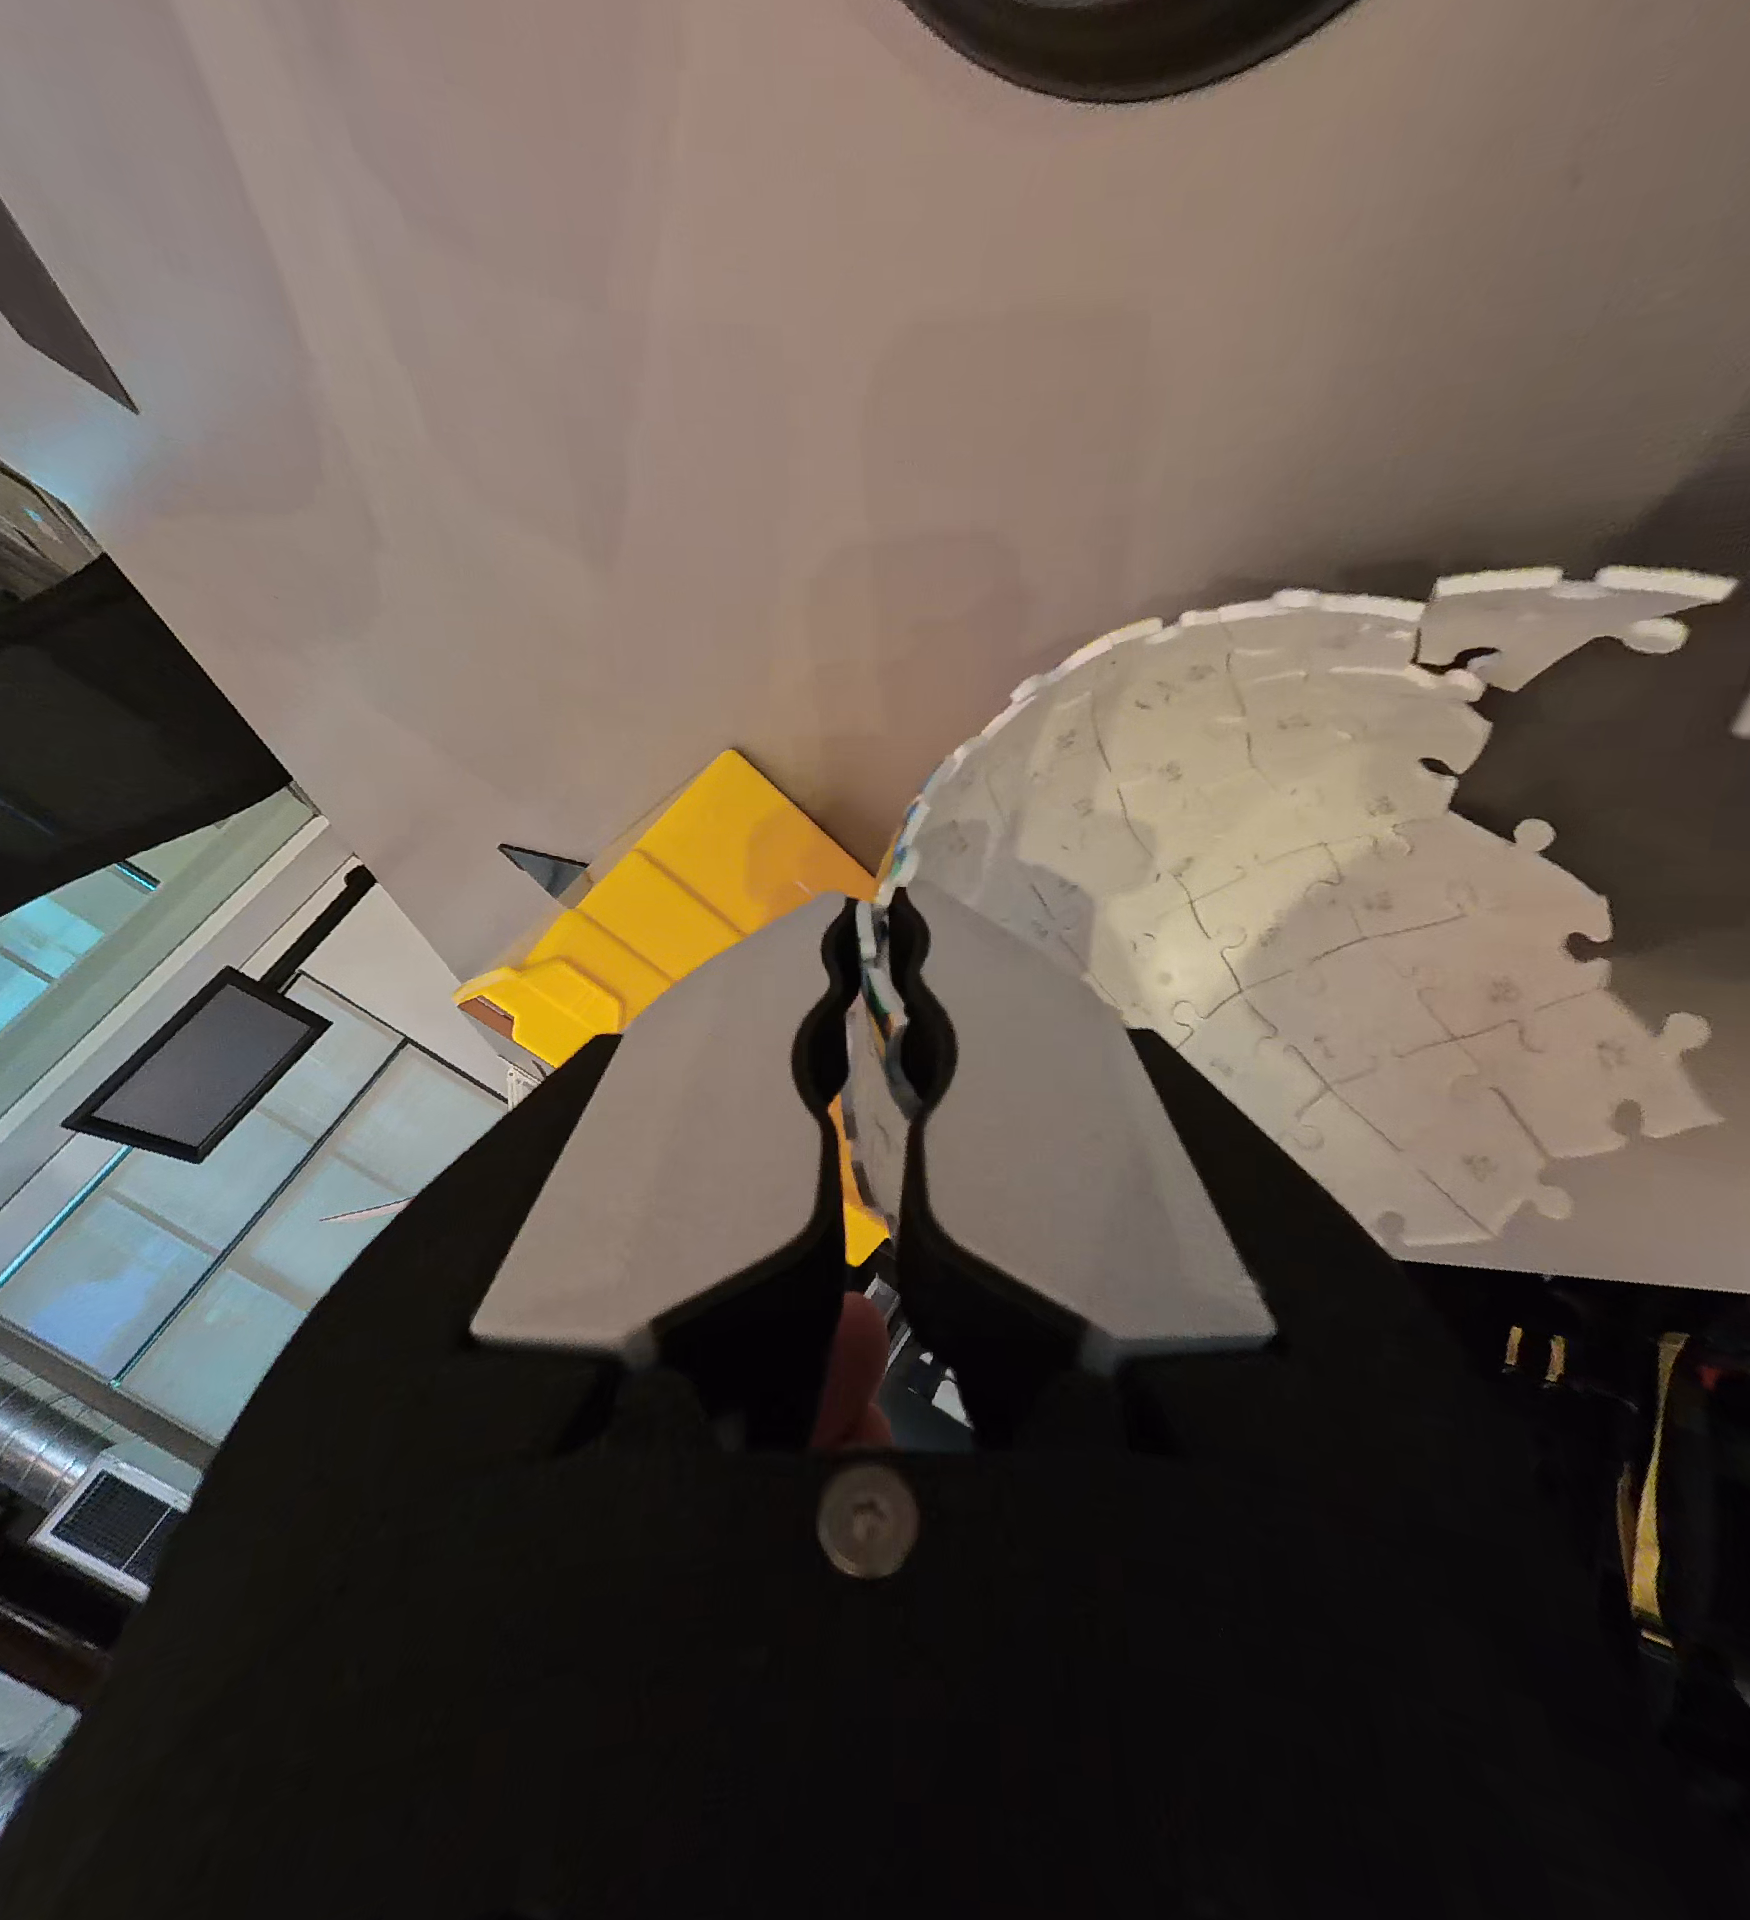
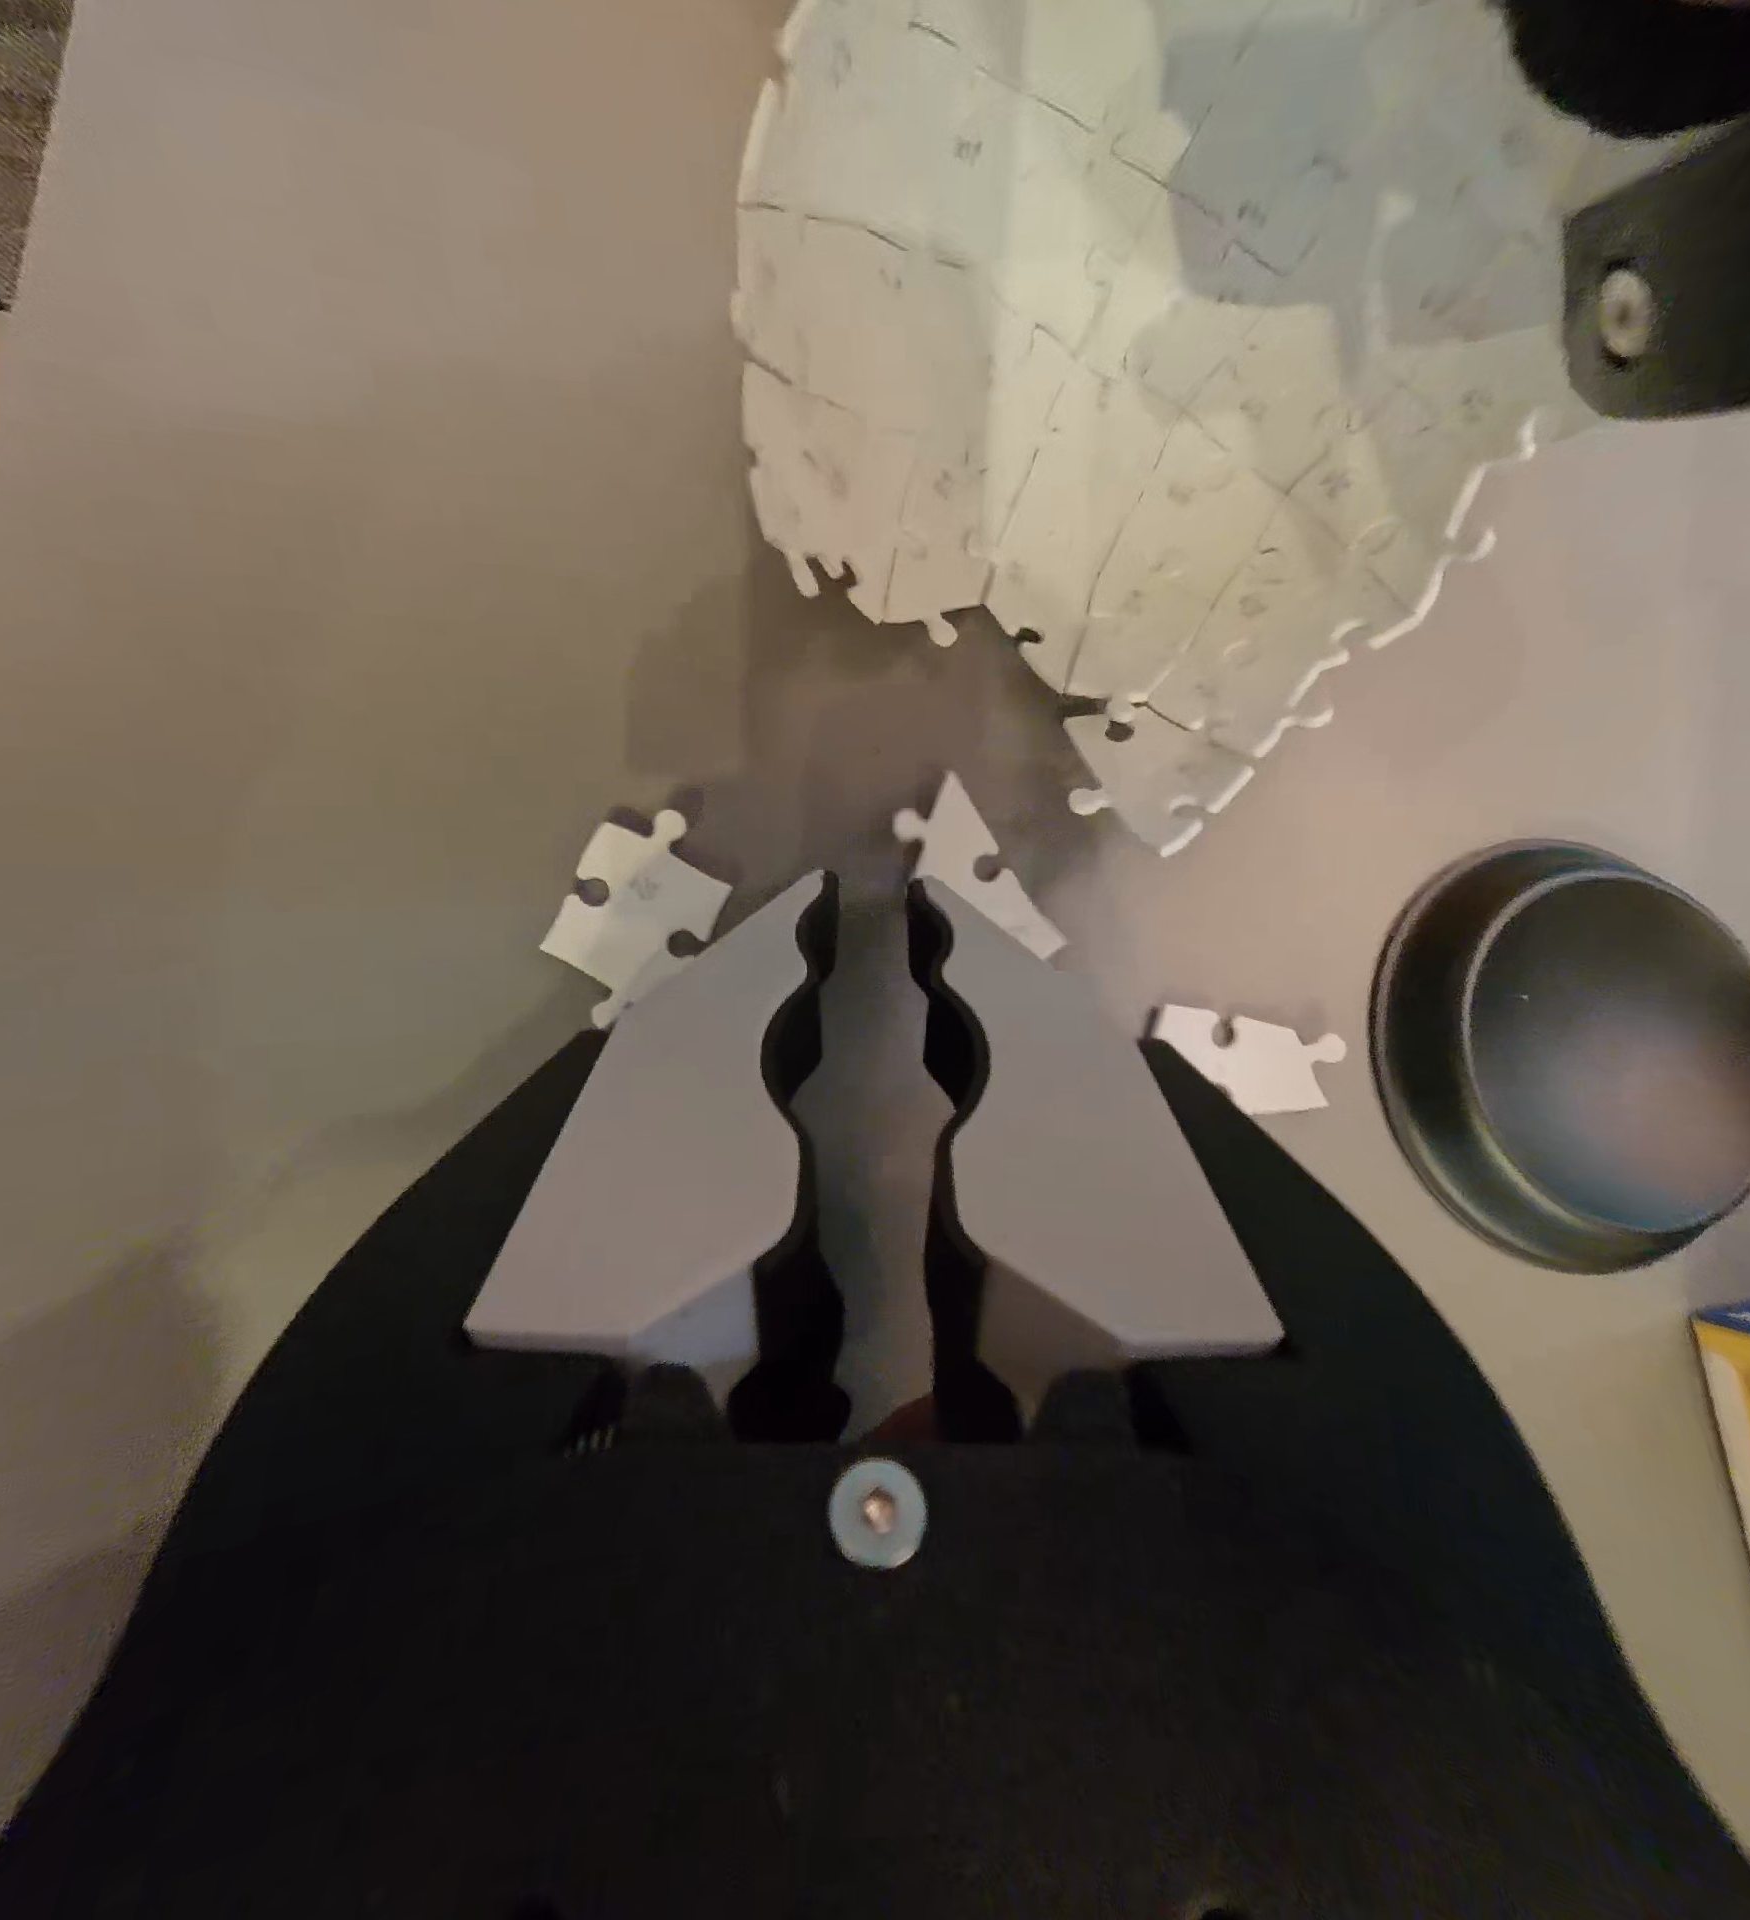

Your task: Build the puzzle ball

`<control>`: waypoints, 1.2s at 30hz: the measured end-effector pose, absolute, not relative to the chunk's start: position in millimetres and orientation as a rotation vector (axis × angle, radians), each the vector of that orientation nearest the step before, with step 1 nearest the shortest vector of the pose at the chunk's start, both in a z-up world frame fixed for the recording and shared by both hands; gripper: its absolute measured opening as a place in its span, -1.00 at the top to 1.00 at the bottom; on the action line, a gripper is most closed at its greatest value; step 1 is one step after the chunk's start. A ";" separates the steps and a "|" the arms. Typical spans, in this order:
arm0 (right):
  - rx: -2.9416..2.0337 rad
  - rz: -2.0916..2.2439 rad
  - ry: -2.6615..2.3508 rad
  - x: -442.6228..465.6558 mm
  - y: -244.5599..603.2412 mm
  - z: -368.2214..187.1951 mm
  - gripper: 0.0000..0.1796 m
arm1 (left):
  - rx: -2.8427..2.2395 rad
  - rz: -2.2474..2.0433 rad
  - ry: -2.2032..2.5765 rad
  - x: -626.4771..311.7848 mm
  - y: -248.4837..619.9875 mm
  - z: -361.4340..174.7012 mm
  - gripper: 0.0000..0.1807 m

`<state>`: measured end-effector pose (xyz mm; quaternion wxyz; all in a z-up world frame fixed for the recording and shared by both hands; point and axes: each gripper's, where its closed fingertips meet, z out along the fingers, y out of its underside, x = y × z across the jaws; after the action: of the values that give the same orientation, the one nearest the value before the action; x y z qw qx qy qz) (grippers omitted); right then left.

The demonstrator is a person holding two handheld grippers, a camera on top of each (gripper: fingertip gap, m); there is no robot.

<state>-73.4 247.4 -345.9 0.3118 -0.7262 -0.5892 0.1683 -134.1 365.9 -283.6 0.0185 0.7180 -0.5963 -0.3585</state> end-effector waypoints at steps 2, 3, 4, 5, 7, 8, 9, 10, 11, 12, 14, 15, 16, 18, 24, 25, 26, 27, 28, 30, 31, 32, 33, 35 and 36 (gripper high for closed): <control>-1.917 0.431 -1.521 -68.2 252.7 -341.1 0.84 | 2.231 -1.113 -1.857 -134.5 366.1 -284.0 0.95; -1.921 0.422 -1.497 -65.4 256.3 -340.0 0.79 | 2.235 -1.107 -1.860 -134.1 366.2 -284.1 0.95; -1.935 0.404 -1.489 -62.3 258.9 -342.3 0.72 | 2.239 -1.099 -1.861 -133.6 366.1 -284.1 0.95; -1.948 0.385 -1.489 -60.3 260.3 -346.1 0.71 | 2.242 -1.090 -1.865 -132.9 366.2 -284.2 0.95; -1.954 0.378 -1.482 -60.5 261.2 -348.6 0.79 | 2.244 -1.082 -1.870 -131.7 366.6 -284.6 0.95; -1.946 0.368 -1.493 -60.6 261.0 -348.7 0.85 | 2.241 -1.085 -1.873 -131.6 366.8 -284.8 0.95; -1.936 0.350 -1.503 -60.7 261.5 -348.5 0.87 | 2.239 -1.088 -1.877 -131.4 367.0 -285.1 0.95; -1.935 0.348 -1.507 -61.1 261.3 -348.7 0.88 | 2.241 -1.087 -1.878 -131.5 367.4 -285.3 0.95; -1.940 0.356 -1.504 -61.5 261.2 -348.8 0.91 | 2.243 -1.085 -1.878 -131.8 367.5 -285.5 0.95; -1.944 0.364 -1.498 -61.5 261.6 -348.7 0.91 | 2.245 -1.082 -1.877 -132.5 367.9 -285.6 0.95; -1.938 0.373 -1.504 -60.8 260.6 -346.4 0.87 | 2.247 -1.080 -1.873 -134.1 368.6 -286.2 0.95; -1.940 0.383 -1.507 -60.5 259.3 -345.2 0.81 | 2.246 -1.081 -1.872 -134.9 368.9 -286.4 0.95; -1.950 0.381 -1.502 -59.4 259.8 -344.8 0.76 | 2.246 -1.082 -1.873 -135.3 369.1 -286.6 0.95; -1.975 0.356 -1.484 -56.8 263.1 -345.4 0.63 | 2.244 -1.084 -1.876 -135.3 369.4 -286.8 0.95; -2.015 0.419 -1.469 -60.8 265.9 -348.6 0.67 | 2.240 -1.079 -1.881 -133.4 370.2 -287.5 0.95; -2.017 0.427 -1.462 -60.3 267.4 -348.7 0.73 | 2.238 -1.079 -1.881 -133.3 370.2 -287.5 0.95; -2.017 0.438 -1.455 -59.7 268.8 -348.7 0.79 | 2.239 -1.078 -1.881 -133.0 370.3 -287.6 0.95; -2.015 0.454 -1.453 -59.5 269.2 -348.7 0.80 | 2.240 -1.077 -1.882 -132.9 370.3 -287.8 0.95; -2.018 0.476 -1.450 -59.3 269.3 -348.4 0.80 | 2.237 -1.079 -1.883 -132.9 370.5 -287.9 0.95; -2.018 0.493 -1.453 -58.6 269.4 -348.2 0.80 | 2.233 -1.082 -1.882 -133.5 370.6 -287.9 0.95; -2.012 0.485 -1.465 -58.3 269.0 -348.1 0.80 | 2.234 -1.081 -1.882 -133.5 370.6 -287.9 0.95; -2.005 0.477 -1.474 -58.5 268.5 -348.1 0.83 | 2.235 -1.079 -1.883 -133.4 370.7 -288.0 0.95; -1.994 0.470 -1.483 -59.2 268.3 -348.0 0.84 | 2.232 -1.083 -1.883 -133.6 371.1 -288.0 0.95; -1.961 0.440 -1.512 -60.2 267.7 -347.7 0.88 | 2.223 -1.094 -1.888 -133.2 371.7 -288.4 0.94; -1.946 0.420 -1.530 -60.7 267.2 -348.1 0.88 | 2.220 -1.099 -1.892 -132.3 371.9 -288.7 0.94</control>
<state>-60.7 267.2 -348.1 0.3103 -0.7369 -0.5792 0.1592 -132.3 371.9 -288.7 0.0123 0.7121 -0.6070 -0.3527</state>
